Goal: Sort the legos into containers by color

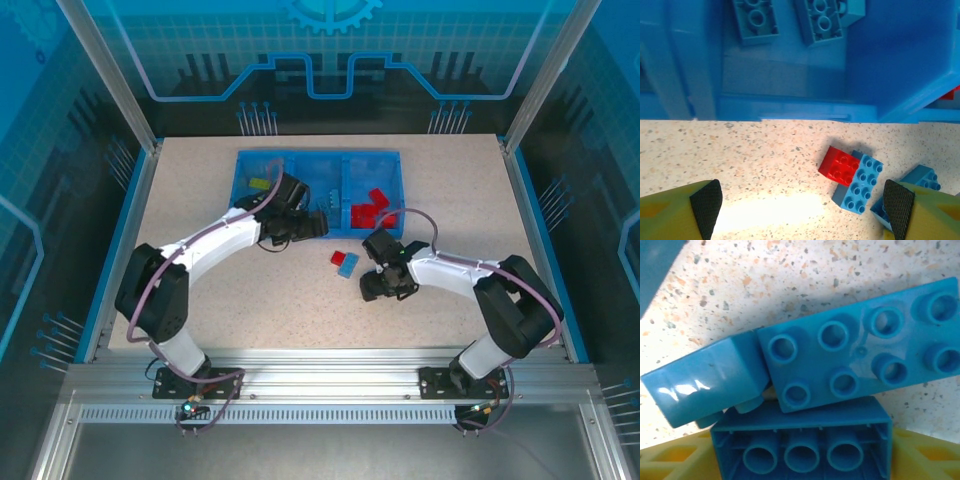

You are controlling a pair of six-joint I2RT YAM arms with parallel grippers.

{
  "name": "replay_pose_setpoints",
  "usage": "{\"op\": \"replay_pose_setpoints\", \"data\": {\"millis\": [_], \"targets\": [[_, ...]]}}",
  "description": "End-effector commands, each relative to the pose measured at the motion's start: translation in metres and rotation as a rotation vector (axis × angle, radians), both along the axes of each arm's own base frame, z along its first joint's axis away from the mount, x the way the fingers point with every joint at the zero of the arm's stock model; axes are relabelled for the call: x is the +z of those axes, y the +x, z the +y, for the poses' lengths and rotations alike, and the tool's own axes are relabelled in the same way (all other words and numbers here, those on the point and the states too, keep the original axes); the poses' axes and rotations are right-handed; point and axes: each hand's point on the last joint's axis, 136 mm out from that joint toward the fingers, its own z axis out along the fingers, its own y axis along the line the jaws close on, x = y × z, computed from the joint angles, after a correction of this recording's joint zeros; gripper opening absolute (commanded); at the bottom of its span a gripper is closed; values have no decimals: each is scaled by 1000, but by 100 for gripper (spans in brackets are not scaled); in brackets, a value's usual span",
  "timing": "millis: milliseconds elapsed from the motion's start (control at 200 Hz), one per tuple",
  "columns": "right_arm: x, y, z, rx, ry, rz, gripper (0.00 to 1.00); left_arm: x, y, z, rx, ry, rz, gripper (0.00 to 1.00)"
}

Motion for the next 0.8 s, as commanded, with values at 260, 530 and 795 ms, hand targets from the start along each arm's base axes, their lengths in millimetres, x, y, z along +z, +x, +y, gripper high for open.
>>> {"op": "replay_pose_setpoints", "data": {"millis": [260,530,795], "targets": [[89,13,66,161,176,-129,51,-15,-18,53,116,41,24,89],[149,90,110,44,468,-164,51,-30,-36,69,107,108,57,90],[136,169,142,-91,416,-63,50,-43,-52,71,119,81,87,92]]}}
